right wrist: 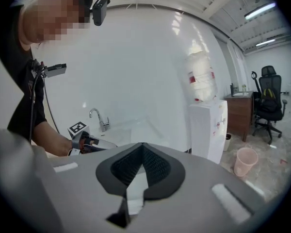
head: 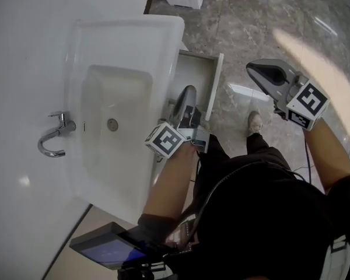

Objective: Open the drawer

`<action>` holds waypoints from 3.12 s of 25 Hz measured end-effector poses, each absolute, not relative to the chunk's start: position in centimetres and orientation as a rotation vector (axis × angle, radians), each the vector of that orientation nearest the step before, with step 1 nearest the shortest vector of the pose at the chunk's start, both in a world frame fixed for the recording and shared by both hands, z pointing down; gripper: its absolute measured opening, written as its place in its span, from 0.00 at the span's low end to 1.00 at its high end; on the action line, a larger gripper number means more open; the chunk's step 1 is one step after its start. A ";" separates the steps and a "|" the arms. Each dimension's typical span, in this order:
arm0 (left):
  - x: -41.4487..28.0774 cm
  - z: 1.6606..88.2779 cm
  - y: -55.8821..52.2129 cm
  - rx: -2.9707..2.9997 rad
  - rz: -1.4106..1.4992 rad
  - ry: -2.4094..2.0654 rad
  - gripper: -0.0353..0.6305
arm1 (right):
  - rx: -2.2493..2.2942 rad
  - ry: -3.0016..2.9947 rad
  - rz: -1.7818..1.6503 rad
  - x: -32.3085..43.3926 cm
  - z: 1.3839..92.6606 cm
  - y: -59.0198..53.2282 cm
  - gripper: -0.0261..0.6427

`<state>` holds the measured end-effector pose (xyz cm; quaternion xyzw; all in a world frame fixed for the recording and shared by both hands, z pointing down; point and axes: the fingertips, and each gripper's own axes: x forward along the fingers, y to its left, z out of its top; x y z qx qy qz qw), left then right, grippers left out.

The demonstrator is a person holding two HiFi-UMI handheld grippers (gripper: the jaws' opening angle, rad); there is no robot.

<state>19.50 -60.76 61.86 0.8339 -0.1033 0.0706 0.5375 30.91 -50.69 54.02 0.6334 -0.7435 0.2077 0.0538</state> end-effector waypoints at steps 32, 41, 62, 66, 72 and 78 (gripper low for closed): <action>-43.5 37.0 -68.5 2.182 -0.263 -1.370 0.08 | 0.728 -2.920 0.125 -23.5 36.2 -80.2 0.03; -45.9 33.9 -67.8 2.264 -0.266 -1.448 0.08 | 0.769 -2.932 0.025 -23.1 33.3 -79.9 0.03; -34.7 28.5 -73.4 2.357 -0.312 -1.561 0.08 | 0.755 -2.932 0.108 -7.3 33.3 -82.1 0.03; -34.6 27.9 -74.4 2.366 -0.301 -1.579 0.08 | 0.824 -2.915 0.141 -6.4 33.2 -82.7 0.03; -36.0 28.1 -74.3 2.376 -0.302 -1.601 0.05 | 0.829 -2.918 0.209 -7.8 32.6 -82.4 0.03; -38.0 28.9 -74.6 2.370 -0.313 -1.590 0.05 | 0.832 -2.898 0.256 -9.5 32.3 -83.3 0.03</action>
